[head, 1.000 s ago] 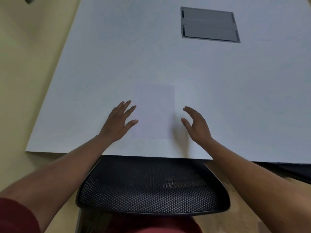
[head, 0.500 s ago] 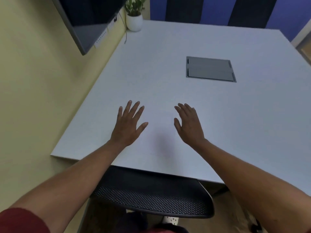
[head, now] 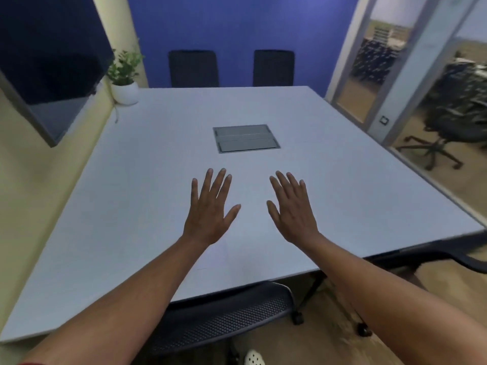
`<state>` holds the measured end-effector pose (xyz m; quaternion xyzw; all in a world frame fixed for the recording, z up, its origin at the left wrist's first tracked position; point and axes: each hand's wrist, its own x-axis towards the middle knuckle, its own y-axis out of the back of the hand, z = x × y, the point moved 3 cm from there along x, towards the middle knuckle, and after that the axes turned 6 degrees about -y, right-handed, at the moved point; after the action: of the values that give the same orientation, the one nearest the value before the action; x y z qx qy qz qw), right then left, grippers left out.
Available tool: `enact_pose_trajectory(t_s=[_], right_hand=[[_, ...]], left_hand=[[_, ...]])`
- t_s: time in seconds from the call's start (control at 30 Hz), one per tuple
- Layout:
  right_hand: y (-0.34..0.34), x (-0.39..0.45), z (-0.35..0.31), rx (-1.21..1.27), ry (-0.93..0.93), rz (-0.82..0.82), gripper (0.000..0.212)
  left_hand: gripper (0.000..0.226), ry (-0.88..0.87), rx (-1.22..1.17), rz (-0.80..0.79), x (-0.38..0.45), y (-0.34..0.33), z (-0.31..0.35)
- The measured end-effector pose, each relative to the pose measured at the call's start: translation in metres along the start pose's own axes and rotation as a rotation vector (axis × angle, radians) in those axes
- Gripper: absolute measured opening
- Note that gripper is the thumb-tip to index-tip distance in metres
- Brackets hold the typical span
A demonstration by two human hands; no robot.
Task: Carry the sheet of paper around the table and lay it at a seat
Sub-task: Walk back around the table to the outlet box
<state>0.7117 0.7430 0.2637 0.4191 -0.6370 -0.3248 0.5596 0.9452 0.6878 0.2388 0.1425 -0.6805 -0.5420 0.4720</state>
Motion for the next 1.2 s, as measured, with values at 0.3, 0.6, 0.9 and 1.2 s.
enact_pose_trajectory(t_s=[0.3,0.6,0.9,1.2], right_hand=[[0.117,-0.103,0.079,-0.149,-0.264,0.12,0.062],[0.229,-0.178,0.182,-0.255,-0.477,0.274,0.062],[0.337,-0.241,0.337,-0.35,-0.534,0.366,0.064],[0.41,-0.273,0.477,-0.366,-0.573,0.384,0.064]], left_hand=[[0.082,-0.314,-0.142,0.08,0.034,0.003,0.156],[0.081,-0.533,-0.222,0.115,0.09,0.025,0.325],[0.083,-0.646,-0.261,0.216,0.161,0.032,0.516],[0.084,-0.623,-0.251,0.278,0.235,0.029,0.648]])
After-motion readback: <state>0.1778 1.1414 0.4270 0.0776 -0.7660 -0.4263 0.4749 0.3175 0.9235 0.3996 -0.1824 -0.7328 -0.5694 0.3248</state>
